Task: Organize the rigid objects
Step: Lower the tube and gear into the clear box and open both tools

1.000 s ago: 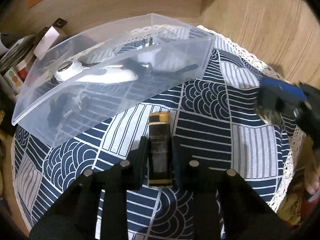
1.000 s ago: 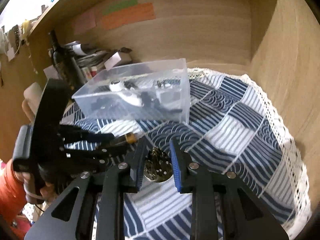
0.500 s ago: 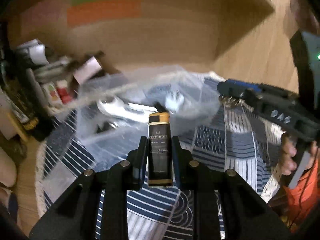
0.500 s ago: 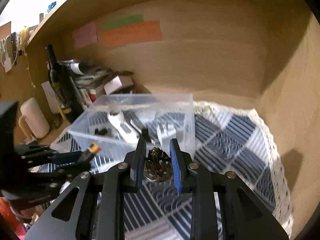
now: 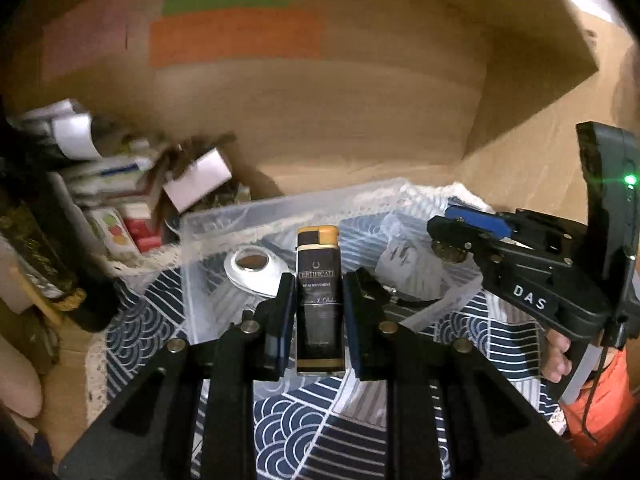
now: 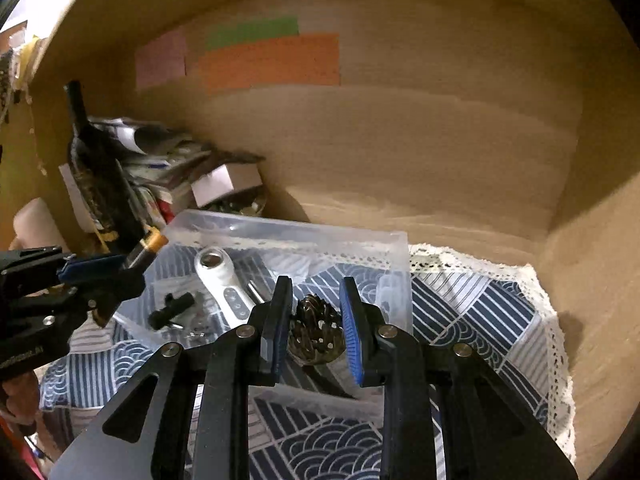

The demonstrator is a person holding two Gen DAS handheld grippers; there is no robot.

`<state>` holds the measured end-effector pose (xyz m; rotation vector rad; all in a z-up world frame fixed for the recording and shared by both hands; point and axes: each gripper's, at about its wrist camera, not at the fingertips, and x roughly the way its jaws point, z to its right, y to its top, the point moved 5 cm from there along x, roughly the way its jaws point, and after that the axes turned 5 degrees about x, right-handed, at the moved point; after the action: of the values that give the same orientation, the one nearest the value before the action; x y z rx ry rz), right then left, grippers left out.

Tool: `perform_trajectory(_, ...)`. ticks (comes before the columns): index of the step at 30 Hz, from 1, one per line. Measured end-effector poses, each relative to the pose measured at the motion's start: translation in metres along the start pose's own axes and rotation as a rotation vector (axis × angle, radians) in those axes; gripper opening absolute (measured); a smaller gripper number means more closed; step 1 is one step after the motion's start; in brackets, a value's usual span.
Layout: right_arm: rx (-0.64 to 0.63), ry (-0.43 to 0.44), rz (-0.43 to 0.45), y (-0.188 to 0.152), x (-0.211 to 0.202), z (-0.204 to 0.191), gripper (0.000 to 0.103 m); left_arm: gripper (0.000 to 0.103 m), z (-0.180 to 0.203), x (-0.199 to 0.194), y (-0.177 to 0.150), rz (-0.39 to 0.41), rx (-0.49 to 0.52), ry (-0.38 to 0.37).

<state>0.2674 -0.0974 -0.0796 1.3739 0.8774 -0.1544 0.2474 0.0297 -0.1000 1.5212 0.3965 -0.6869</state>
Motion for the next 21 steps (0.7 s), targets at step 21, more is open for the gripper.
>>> perform_trajectory(21, -0.031, 0.017, 0.005, 0.000, -0.019, -0.008, 0.033, 0.029, 0.004, -0.037, -0.001, 0.052, -0.019, 0.018)
